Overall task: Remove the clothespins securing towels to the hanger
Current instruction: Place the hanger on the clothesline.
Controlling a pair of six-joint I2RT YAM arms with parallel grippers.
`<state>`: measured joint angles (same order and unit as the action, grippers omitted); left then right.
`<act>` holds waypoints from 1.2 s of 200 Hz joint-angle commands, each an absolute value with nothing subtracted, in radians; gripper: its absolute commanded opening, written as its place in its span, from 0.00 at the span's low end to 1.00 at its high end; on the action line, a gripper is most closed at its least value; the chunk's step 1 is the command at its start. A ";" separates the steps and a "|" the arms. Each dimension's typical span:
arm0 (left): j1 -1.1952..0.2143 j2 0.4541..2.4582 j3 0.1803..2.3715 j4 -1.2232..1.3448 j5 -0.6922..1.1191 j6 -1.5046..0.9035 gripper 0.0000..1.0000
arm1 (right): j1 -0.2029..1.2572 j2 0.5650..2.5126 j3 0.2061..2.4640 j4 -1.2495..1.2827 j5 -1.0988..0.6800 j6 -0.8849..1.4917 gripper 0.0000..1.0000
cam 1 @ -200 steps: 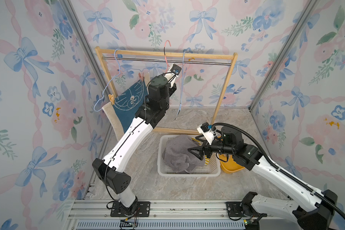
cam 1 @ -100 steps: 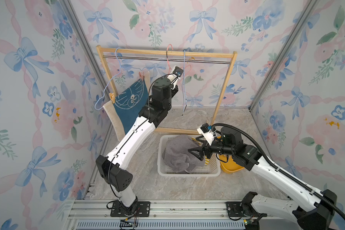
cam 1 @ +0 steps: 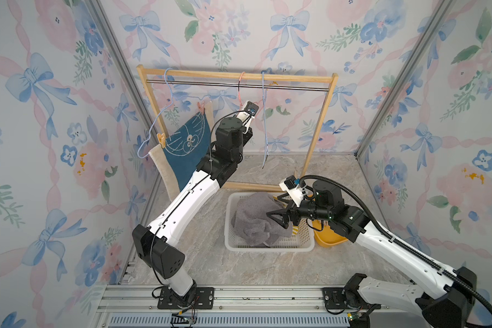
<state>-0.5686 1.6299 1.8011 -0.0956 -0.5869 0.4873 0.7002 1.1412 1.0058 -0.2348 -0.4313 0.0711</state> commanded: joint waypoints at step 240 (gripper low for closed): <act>-0.284 1.115 1.562 -0.208 -0.248 0.158 0.70 | 0.447 1.076 1.146 -0.200 -0.518 0.133 0.98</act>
